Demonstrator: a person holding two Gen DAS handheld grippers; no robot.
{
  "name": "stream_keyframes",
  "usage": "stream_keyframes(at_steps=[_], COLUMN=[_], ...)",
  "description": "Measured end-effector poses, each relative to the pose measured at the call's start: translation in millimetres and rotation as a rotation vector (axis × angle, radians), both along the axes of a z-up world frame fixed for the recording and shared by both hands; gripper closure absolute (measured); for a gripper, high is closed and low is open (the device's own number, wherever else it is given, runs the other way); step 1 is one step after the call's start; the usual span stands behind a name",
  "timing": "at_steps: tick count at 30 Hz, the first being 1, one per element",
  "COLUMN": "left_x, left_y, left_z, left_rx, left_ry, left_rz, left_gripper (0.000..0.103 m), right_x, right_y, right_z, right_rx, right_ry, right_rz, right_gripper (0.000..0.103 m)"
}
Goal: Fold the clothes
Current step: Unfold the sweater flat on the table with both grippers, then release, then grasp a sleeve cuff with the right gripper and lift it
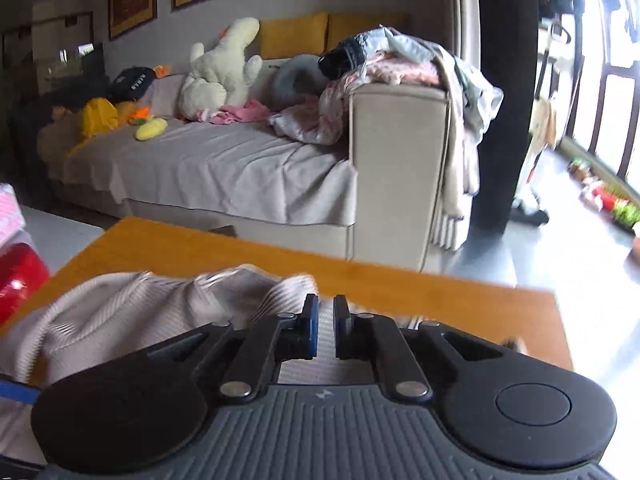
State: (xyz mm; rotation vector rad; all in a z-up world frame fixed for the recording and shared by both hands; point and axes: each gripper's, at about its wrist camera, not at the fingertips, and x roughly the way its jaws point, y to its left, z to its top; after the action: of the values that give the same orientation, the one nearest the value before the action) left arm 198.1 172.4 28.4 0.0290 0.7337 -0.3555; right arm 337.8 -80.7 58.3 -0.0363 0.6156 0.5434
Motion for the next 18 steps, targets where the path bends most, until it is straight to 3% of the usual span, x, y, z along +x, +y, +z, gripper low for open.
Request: stream_keyframes(at_steps=[2,3,4,8,11,18], left_x=[-10,-16,-21,-34,-38,-50], left_y=[-6,-8,-10,-18,-17,4], left_z=[-9,-14,-19,-26,-26,-20], left_rx=[-0.009,-0.008,-0.004,0.074,0.104,0.115], left_ry=[0.028,0.035,0.042,0.003,0.010,0.042], left_rz=[-0.043,-0.061,-0.074,-0.088,-0.062,0.012], left_gripper=[0.031,0.031,0.031,0.029,0.024,0.024], right_x=[-43,-63,-85,-130,-137,-166], right_y=[-13,-16,-16,-20,-36,-39], right_z=[-6,-10,-16,-43,-42,-31], right_rx=[0.035,0.026,-0.015,-0.146,-0.093,-0.149], right_ry=[0.026,0.030,0.022,0.009,0.065,0.017], right_rz=[0.077,0.108,0.137,0.064,-0.001,-0.005], right_gripper=[0.065,0.063,0.061,0.053,0.053,0.051])
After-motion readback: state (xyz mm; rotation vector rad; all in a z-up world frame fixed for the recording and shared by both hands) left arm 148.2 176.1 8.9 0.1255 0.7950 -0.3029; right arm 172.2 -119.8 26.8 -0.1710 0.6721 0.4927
